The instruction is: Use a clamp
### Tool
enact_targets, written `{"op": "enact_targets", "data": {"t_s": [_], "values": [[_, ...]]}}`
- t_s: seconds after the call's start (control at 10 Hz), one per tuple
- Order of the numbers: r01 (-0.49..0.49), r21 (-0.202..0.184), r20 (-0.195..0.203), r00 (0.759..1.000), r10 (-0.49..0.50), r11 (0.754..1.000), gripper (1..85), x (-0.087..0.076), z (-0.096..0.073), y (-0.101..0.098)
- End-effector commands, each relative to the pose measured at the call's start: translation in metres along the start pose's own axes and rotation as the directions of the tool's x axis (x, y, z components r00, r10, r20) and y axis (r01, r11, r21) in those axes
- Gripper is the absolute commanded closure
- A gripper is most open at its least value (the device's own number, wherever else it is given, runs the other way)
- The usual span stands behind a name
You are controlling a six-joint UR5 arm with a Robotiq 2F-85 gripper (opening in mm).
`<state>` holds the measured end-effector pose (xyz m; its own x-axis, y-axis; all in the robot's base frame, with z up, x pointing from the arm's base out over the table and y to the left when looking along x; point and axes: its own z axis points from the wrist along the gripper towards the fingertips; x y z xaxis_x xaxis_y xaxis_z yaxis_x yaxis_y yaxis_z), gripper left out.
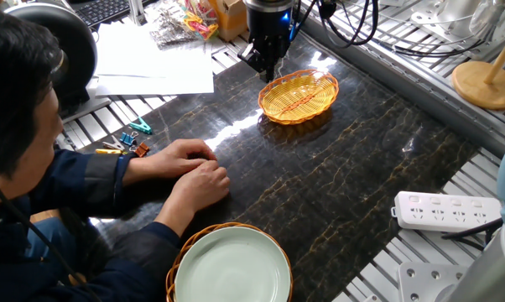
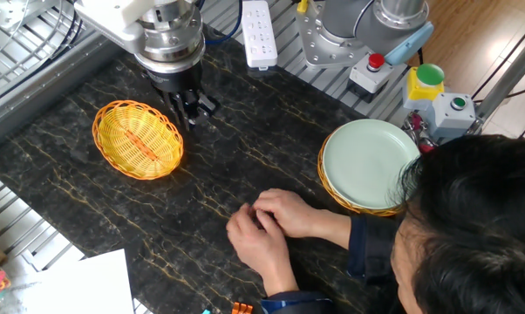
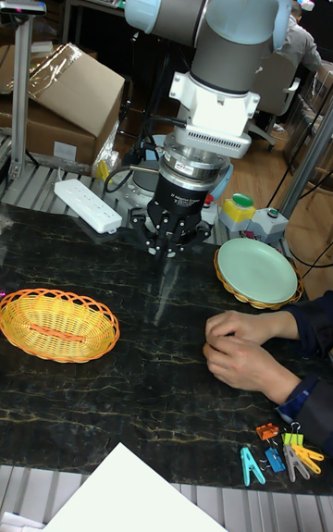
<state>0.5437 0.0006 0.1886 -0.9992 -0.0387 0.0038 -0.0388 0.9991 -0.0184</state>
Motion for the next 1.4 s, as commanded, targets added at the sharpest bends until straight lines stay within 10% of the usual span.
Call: {"op": "enact_targets", "data": {"t_s": [0.0, 1.1, 1.3], "values": [[-0.012, -0.021, 0.005, 1.000, 0.012, 1.000, 84.7, -0.001, 0.000, 0.006], [-0.133, -0.063, 0.051, 0.989, 0.137, 0.989, 83.7, -0.017, 0.003, 0.032], [-0.100, -0.040, 0.025, 0.995, 0.101, 0.994, 41.0, -0.004, 0.004, 0.031]]}}
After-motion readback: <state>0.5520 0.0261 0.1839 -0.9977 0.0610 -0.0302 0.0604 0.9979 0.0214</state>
